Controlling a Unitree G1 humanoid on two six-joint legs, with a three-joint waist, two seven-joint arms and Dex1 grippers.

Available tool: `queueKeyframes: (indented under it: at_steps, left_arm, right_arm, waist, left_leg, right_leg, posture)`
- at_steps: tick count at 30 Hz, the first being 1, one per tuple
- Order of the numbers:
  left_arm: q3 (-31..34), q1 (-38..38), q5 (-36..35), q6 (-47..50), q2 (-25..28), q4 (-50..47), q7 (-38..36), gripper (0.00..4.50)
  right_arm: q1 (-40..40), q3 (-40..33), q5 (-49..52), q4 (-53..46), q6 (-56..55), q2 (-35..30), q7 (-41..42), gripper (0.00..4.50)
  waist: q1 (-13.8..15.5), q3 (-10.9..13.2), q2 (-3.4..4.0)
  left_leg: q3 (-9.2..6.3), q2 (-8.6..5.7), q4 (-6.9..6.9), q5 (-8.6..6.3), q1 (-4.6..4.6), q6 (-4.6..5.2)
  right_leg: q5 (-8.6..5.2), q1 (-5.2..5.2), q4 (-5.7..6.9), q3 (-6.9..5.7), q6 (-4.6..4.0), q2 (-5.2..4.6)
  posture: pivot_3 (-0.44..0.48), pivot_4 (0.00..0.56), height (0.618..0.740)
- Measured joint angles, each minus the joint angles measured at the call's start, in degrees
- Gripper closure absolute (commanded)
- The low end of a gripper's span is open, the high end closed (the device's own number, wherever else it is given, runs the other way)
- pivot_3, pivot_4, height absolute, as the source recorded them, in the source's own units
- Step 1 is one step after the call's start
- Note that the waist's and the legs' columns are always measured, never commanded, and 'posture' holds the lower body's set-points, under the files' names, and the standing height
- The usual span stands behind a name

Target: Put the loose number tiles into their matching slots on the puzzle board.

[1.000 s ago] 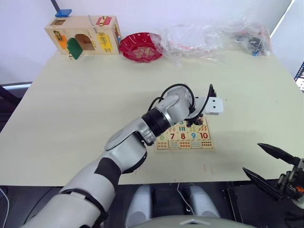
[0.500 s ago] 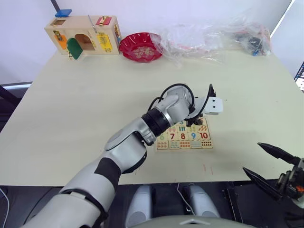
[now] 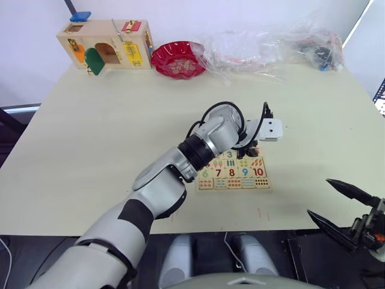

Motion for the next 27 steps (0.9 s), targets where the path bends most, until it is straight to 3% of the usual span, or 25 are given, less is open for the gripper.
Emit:
queueKeyframes:
  at_steps: [27]
  left_arm:
    - [-0.64, 0.5, 1.55, -1.14, -0.02, 0.03, -0.05, 3.22]
  right_arm:
    - [1.45, 0.0, 0.0, 0.03, -0.71, 0.34, 0.38, 0.0]
  waist:
    - [-0.02, 0.0, 0.0]
  left_leg:
    - [0.0, 0.0, 0.0, 0.0, 0.0, 0.0]
  right_leg:
    - [0.0, 0.0, 0.0, 0.0, 0.0, 0.0]
  posture:
    - [0.0, 0.15, 0.74]
